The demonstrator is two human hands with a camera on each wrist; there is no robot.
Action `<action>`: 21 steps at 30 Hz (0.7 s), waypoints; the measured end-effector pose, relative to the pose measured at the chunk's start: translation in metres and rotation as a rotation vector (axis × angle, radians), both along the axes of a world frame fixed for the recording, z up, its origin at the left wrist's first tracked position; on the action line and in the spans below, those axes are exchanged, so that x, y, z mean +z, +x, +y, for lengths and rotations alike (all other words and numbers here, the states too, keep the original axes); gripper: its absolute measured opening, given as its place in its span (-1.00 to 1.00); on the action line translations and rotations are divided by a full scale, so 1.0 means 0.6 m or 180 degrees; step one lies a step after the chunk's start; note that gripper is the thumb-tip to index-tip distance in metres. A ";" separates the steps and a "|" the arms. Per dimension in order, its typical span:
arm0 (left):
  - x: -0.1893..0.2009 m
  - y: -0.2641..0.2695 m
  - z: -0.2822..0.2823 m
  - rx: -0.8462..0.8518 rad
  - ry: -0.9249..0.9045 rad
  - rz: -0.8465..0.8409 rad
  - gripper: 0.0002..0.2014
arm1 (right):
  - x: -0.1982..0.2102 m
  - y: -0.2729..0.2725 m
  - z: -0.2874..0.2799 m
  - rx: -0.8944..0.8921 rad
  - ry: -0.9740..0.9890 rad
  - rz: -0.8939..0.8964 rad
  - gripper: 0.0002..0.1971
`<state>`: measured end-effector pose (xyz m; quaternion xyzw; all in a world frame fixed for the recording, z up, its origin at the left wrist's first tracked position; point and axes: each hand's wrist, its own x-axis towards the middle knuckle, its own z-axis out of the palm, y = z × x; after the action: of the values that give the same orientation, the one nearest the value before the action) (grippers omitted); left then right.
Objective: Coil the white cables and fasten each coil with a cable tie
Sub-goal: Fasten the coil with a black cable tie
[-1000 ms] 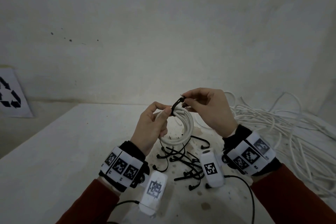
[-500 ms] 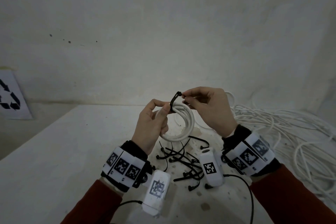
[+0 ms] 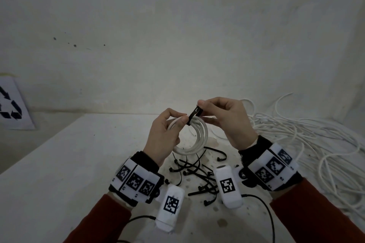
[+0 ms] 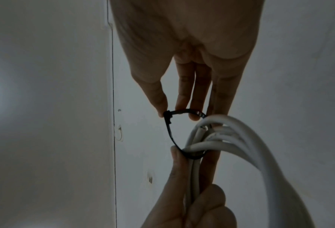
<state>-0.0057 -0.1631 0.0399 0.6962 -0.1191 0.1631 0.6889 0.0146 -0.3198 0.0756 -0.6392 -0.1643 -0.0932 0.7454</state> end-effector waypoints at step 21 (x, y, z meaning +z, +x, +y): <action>-0.002 0.009 0.004 -0.0065 0.0023 -0.0188 -0.92 | -0.012 0.013 -0.025 0.0532 0.0917 0.0721 -0.74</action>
<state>-0.0002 -0.1605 0.0385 0.6923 -0.1470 0.1761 0.6842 0.0222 -0.3348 0.0686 -0.5165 -0.1169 0.0190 0.8481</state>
